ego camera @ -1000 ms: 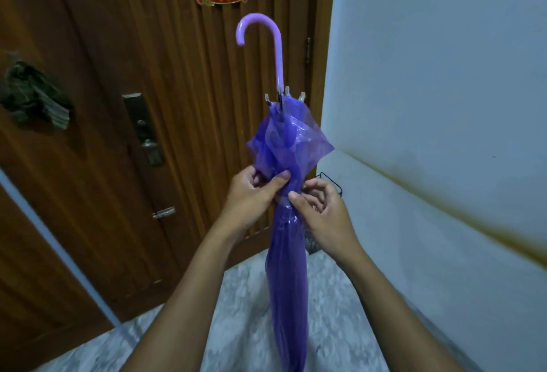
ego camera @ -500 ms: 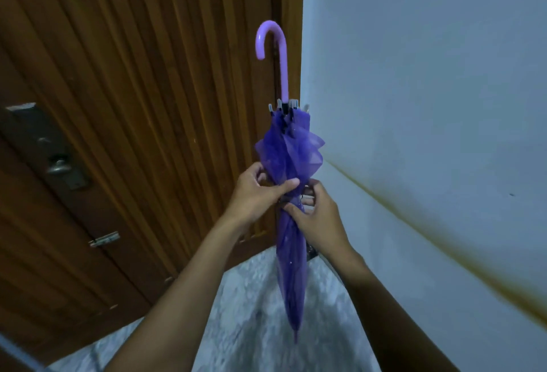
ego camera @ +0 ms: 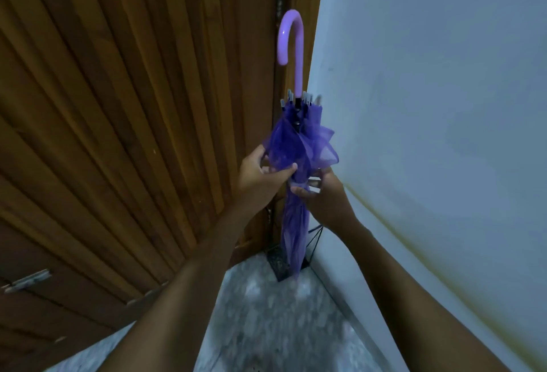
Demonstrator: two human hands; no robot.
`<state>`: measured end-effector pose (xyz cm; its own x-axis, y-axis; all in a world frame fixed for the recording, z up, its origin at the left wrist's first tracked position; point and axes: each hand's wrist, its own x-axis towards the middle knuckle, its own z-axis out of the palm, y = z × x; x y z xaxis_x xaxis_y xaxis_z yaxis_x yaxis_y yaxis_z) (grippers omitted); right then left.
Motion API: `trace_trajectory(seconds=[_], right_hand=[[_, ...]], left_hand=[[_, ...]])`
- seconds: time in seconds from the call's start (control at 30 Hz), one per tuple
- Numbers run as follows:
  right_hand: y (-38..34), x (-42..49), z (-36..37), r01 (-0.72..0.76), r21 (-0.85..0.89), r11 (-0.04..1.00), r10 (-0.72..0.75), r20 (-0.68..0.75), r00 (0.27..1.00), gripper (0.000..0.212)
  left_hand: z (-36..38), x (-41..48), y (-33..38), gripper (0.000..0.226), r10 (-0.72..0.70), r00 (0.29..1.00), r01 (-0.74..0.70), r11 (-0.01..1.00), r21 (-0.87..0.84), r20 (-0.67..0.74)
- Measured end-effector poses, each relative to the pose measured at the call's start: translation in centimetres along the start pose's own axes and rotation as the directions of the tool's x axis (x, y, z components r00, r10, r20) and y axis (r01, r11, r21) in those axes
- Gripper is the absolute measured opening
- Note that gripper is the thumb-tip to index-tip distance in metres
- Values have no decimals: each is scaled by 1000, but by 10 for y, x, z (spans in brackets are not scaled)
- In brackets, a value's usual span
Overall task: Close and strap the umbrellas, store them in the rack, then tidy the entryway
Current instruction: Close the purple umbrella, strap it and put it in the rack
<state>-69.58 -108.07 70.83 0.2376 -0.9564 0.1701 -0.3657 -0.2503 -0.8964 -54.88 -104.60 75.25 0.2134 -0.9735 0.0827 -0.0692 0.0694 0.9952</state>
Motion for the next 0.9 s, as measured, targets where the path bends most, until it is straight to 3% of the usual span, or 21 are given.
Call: trace_trajectory(seconds=[0.13,0.4,0.57,0.77,0.9], right_hand=[[37,70,8,-63,-41,997,61,-44,997,41],[137,159,24,-84,-71,994,76,-111,991,27],[246,183,50,-175,-5,985,174,-58,983,40],[373,177,98,-374,63,925,372,34,928,30],[414,168,120,-393,54,918,388,80,918,28]], left_hand=[[9,69,-21,32,30,1000,-30,1000,1,-4],[33,168,-85,67,-53,992,55,998,-21,114],[60,208,-175,58,-91,992,83,992,97,83],[89,223,-303,50,-266,962,249,948,199,64],[93,217,-372,49,-347,937,329,907,262,25]])
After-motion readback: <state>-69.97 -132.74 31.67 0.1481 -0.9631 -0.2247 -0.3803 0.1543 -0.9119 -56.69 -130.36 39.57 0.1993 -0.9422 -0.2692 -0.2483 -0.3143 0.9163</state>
